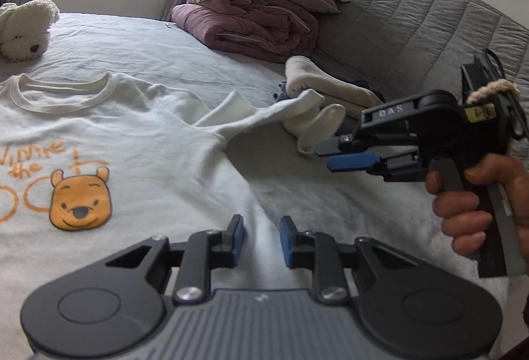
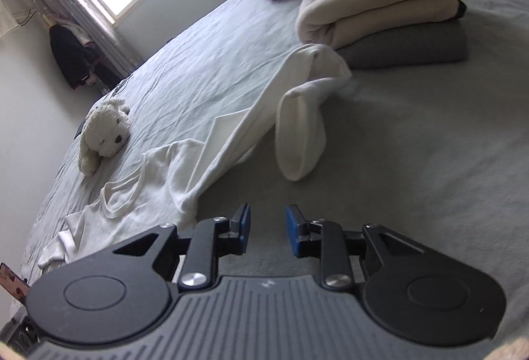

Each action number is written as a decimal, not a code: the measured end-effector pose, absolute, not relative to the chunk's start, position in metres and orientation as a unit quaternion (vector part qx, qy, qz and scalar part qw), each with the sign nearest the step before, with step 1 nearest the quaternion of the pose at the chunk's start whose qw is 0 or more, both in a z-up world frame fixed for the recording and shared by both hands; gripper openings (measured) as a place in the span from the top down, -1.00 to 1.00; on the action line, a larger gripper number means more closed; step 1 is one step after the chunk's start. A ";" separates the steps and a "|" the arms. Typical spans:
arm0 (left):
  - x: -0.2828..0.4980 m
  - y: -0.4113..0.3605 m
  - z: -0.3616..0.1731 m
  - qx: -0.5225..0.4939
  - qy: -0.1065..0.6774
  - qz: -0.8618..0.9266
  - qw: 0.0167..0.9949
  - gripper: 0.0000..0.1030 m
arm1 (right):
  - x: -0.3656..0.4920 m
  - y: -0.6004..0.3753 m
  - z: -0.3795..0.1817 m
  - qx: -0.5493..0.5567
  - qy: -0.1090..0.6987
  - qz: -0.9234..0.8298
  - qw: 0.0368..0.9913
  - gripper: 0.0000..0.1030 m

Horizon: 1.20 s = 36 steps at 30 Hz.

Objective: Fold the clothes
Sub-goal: 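Grasp the sleeve cuff with the right tool and lift it across the shirt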

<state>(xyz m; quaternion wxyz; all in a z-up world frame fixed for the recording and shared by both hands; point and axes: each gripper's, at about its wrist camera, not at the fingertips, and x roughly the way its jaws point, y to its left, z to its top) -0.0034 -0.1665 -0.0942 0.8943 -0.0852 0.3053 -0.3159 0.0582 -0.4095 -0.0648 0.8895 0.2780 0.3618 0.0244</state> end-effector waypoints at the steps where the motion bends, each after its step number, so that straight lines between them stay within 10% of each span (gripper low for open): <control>1: -0.010 -0.171 -0.093 -0.076 0.304 -0.325 0.892 0.36 | 0.057 -0.417 -0.065 0.289 0.358 0.013 0.888 0.34; 24: -0.041 -0.162 -0.066 -0.103 0.342 -0.380 0.853 0.24 | 0.096 -0.428 -0.079 0.411 0.313 -0.034 0.856 -0.02; 32: -0.018 -0.163 -0.054 -0.084 0.349 -0.353 0.864 -0.12 | 0.100 -0.425 -0.081 0.373 0.305 -0.062 0.874 -0.02; 36: -0.002 -0.168 -0.057 -0.076 0.355 -0.338 0.869 -0.22 | 0.097 -0.431 -0.080 0.359 0.296 -0.069 0.882 0.61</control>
